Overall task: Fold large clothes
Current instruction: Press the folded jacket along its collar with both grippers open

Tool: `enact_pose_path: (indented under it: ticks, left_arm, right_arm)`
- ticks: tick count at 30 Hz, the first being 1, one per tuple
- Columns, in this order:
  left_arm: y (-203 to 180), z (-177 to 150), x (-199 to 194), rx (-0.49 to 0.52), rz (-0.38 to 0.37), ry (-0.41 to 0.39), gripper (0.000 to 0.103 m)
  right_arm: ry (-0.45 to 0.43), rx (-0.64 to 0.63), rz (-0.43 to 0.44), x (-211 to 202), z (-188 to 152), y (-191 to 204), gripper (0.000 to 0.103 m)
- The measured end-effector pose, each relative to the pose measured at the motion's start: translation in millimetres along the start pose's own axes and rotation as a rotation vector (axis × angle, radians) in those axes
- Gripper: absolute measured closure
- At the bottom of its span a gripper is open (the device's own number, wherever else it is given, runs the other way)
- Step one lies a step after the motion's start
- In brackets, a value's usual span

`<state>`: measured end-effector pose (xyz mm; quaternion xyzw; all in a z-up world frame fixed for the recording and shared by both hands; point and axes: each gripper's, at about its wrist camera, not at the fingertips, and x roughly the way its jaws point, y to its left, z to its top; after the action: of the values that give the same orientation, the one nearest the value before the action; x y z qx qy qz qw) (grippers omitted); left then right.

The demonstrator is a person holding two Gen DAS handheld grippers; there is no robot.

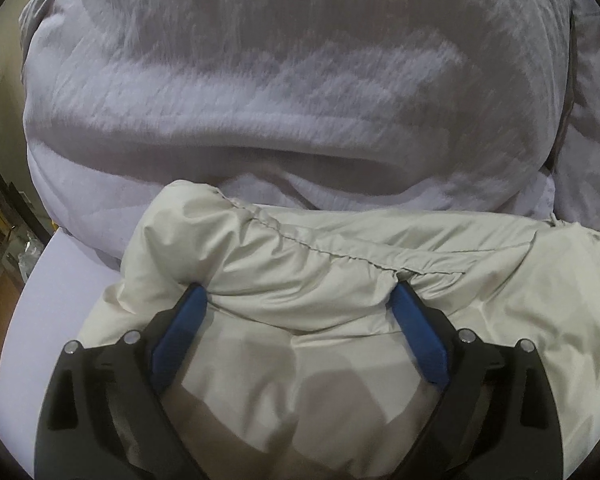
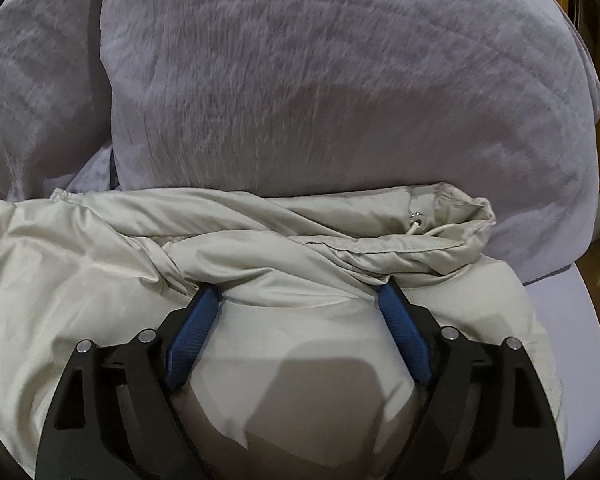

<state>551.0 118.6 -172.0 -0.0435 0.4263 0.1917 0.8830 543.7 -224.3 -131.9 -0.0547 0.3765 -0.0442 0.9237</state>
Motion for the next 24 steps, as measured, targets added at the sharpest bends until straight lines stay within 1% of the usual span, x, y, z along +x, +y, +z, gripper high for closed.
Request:
enact_pose_path:
  ticks: [2,3,7,14,15,16,20,24]
  left_arm:
    - [2.5,-2.6,2.6,-0.003,-0.001,0.000,0.007]
    - [15.9,2.4,6.6,-0.005,-0.002,0.002,0.007]
    - [20.5,1.4,14.5,-0.015,-0.009,0.006,0.006]
    - [31.2,0.3,24.0,-0.028,-0.019,0.010,0.005]
    - [38.5,-3.9,14.5,-0.030,-0.019,0.010,0.005]
    - [35.4,-1.6,10.4,-0.030,-0.019,0.011,0.005]
    - [35.0,-1.7,10.6,-0.028,-0.017,0.015,0.005]
    - [38.1,5.3,2.8,-0.035,-0.016,0.043,0.007]
  right_arm:
    - [-0.001,-0.006,-0.005,5.8,-1.8,7.0,0.017]
    - [-0.001,-0.007,-0.005,5.5,-3.6,5.9,0.017]
    - [0.003,-0.008,0.000,18.2,-2.8,13.0,0.016]
    - [0.012,-0.006,0.007,31.6,-3.9,11.5,0.015]
    - [0.013,-0.005,0.007,33.9,-3.8,9.2,0.015]
    - [0.014,-0.006,0.007,35.9,-3.5,9.6,0.015]
    - [0.018,-0.005,0.004,36.9,-3.7,9.0,0.015]
    - [0.045,-0.006,-0.014,24.0,1.8,15.5,0.015]
